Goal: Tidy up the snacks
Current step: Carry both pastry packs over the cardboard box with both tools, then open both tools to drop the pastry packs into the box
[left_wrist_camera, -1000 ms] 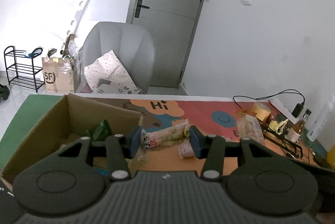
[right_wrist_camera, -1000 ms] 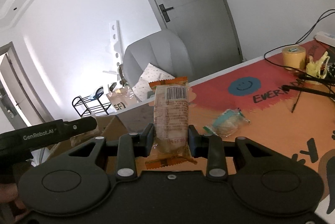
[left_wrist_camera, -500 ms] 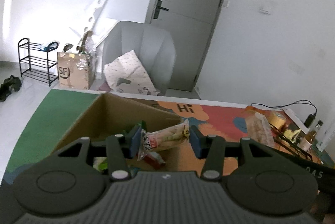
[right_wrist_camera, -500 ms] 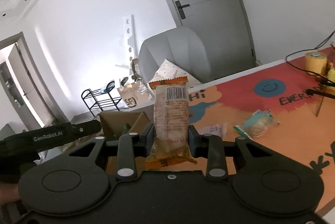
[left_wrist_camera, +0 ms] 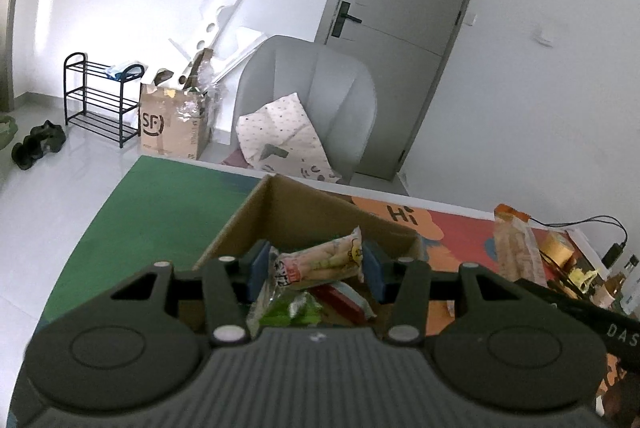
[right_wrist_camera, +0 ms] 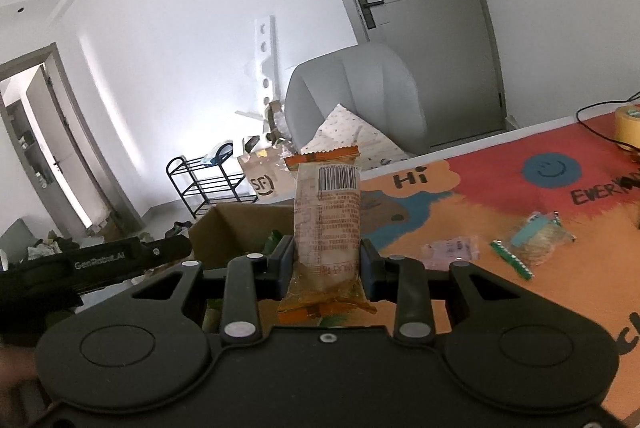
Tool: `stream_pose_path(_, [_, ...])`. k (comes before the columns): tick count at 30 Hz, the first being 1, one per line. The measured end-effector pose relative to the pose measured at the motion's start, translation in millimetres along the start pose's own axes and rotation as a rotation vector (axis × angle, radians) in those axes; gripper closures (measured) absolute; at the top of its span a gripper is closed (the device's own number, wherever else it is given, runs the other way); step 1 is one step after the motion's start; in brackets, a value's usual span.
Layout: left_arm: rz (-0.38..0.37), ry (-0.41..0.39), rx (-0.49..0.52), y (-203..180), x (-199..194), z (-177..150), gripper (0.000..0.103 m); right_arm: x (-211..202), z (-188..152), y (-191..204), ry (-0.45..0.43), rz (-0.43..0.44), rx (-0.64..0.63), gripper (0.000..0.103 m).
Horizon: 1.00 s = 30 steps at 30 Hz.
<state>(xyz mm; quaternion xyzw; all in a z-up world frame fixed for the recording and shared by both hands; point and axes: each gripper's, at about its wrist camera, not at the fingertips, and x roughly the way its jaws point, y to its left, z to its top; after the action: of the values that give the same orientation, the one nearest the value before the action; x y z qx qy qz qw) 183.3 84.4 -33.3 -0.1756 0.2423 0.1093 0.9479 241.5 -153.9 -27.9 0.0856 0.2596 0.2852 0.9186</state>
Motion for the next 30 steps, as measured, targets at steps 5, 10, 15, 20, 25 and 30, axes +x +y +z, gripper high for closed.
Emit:
stream_pose_path(5, [-0.024, 0.03, -0.016, 9, 5, 1, 0.044, 9, 1, 13, 0.009, 0.016, -0.018, 0.071])
stream_pose_path(10, [-0.042, 0.008, -0.035, 17, -1, 2, 0.028, 18, 4, 28, 0.02, 0.039, -0.035, 0.071])
stream_pose_path(15, [-0.022, 0.007, -0.067, 27, -5, 5, 0.027, 28, 6, 41, 0.029, 0.067, -0.039, 0.071])
stream_pose_path(20, [-0.009, 0.016, -0.063, 31, -8, 5, 0.026, 38, 10, 48, 0.046, 0.105, -0.021, 0.059])
stream_pose_path(25, [0.0, 0.019, -0.061, 30, -10, 5, 0.015, 31, 7, 45, 0.05, 0.079, -0.015, 0.057])
stream_pose_path(30, [0.001, 0.031, -0.057, 22, -9, 2, 0.011, 21, 5, 31, 0.049, 0.044, 0.007, 0.057])
